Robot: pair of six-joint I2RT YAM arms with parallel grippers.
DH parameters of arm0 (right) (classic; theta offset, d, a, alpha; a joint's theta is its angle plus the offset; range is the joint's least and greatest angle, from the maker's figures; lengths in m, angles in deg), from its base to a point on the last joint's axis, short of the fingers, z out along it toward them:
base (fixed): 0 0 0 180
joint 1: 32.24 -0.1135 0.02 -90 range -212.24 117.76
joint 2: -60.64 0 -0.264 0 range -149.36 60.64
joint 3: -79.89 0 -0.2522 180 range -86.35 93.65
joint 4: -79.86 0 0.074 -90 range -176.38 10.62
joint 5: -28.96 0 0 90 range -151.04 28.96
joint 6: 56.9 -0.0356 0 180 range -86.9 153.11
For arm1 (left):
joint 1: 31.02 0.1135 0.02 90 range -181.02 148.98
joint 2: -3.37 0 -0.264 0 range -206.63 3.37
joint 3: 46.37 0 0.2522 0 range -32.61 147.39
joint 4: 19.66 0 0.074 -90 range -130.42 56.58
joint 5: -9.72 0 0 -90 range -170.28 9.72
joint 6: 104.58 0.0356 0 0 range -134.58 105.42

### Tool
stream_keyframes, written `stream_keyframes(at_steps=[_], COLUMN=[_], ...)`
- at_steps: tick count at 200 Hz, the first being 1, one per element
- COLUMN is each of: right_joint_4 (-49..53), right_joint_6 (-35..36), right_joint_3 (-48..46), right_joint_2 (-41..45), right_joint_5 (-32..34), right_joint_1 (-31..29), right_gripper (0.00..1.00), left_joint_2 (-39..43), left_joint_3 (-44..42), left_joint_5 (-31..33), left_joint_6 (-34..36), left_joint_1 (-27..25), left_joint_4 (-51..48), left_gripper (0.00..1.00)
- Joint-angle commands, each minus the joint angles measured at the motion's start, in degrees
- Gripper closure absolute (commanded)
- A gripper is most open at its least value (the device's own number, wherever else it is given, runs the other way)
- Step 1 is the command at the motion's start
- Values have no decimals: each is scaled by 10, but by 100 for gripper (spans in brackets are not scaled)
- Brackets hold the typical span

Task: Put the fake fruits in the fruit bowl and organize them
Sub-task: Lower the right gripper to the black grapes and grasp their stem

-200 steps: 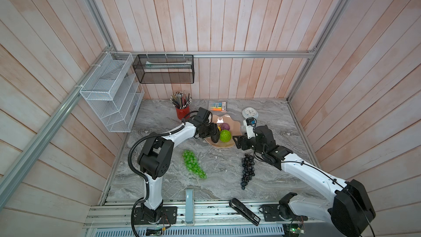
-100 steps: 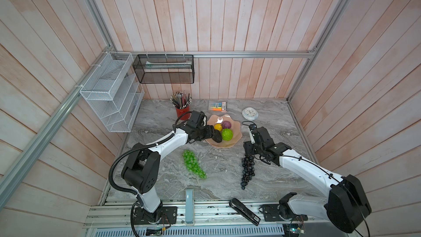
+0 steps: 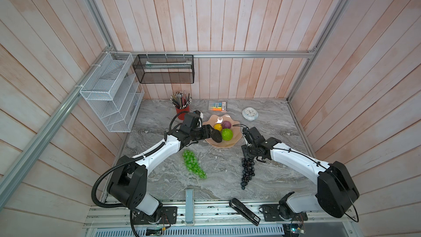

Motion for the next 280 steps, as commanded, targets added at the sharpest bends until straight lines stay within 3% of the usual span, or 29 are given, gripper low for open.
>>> stream_keyframes(at_steps=[1, 31, 66, 129, 139, 155, 180, 245, 280], right_joint_4=[41, 61, 74, 68, 62, 56, 49, 52, 67], right_joint_6=[-11, -17, -25, -23, -26, -32, -38, -46, -51], right_joint_3=[21, 32, 38, 41, 38, 35, 29, 41, 40], right_joint_2=[-8, -31, -45, -55, -46, -31, -24, -79, -62], right_joint_5=[28, 39, 51, 43, 37, 38, 53, 99, 115], right_joint_1=[-13, -15, -24, -35, -37, -38, -39, -36, -36], right_gripper=[42, 44, 53, 54, 51, 38, 36, 46, 49], left_joint_2=[11, 16, 20, 17, 18, 19, 16, 16, 15], left_joint_3=[-17, -23, -32, -34, -35, -38, -36, -37, -36], left_joint_5=[-12, -16, -18, -22, -21, -18, -21, -21, -19], left_joint_6=[-10, -13, -15, -18, -18, -19, -21, -23, -21], left_joint_1=[7, 7, 11, 11, 11, 12, 12, 12, 12], left_joint_4=[24, 31, 35, 41, 41, 42, 44, 42, 42], left_gripper=[31, 31, 31, 31, 31, 31, 31, 31, 31])
